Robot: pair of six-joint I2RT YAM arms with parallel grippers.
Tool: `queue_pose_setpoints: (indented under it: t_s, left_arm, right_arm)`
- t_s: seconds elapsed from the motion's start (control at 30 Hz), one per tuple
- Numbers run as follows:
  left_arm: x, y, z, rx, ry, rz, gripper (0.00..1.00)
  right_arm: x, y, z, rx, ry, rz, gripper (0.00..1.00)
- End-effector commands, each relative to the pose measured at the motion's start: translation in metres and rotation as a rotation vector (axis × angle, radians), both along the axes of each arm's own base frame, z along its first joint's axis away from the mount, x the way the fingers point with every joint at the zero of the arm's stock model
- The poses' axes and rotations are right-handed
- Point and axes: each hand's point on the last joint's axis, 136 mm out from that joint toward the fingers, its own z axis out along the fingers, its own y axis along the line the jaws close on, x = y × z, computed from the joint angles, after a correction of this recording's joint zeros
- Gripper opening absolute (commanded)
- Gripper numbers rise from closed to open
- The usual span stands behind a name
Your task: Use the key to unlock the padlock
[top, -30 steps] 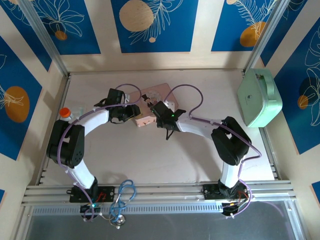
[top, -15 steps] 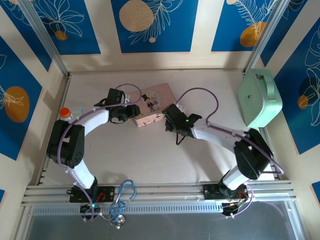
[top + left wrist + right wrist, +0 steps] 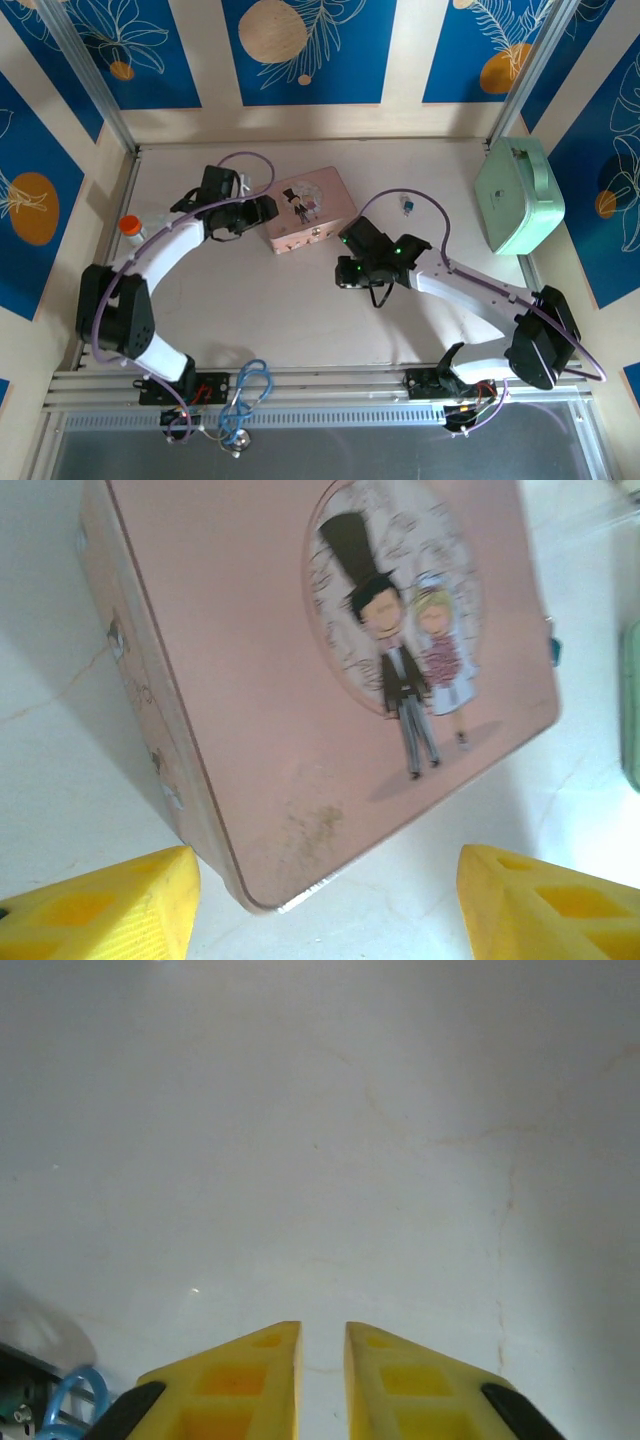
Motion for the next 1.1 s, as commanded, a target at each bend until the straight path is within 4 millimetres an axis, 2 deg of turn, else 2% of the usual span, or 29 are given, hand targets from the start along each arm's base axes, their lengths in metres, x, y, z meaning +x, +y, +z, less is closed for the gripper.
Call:
queue_pose_setpoints:
  t_s: [0.0, 0.13, 0.23, 0.37, 0.5, 0.6, 0.7, 0.87, 1.07]
  left_arm:
    - [-0.015, 0.005, 0.029, 0.003, -0.055, 0.002, 0.67]
    - [-0.037, 0.01, 0.044, -0.009, -0.105, -0.014, 0.67]
    - [-0.055, 0.014, 0.054, -0.015, -0.15, -0.035, 0.67]
    - [-0.079, 0.02, 0.055, -0.009, -0.177, -0.058, 0.69]
    - [-0.094, 0.025, 0.039, 0.005, -0.15, -0.065, 0.7]
    - [-0.099, 0.027, 0.027, 0.01, -0.124, -0.065, 0.7]
    - [-0.099, 0.028, 0.018, 0.016, -0.107, -0.059, 0.69]
    - [-0.093, 0.024, 0.007, 0.0, -0.084, -0.052, 0.68]
    - [-0.087, 0.021, 0.005, -0.003, -0.07, -0.055, 0.67]
  right_arm:
    - [0.007, -0.03, 0.006, -0.019, 0.029, -0.054, 0.27]
    - [0.073, -0.084, 0.019, -0.084, -0.023, -0.249, 0.47]
    - [0.129, -0.124, 0.015, -0.108, -0.014, -0.396, 0.52]
    - [0.195, -0.154, -0.016, -0.102, 0.05, -0.487, 0.56]
    - [0.246, -0.172, -0.051, -0.14, 0.087, -0.501, 0.58]
    - [0.268, -0.183, -0.069, -0.164, 0.104, -0.502, 0.6]
    - [0.279, -0.193, -0.082, -0.2, 0.121, -0.505, 0.58]
    - [0.281, -0.203, -0.101, -0.23, 0.162, -0.505, 0.5]
    - [0.282, -0.207, -0.108, -0.266, 0.207, -0.498, 0.36]
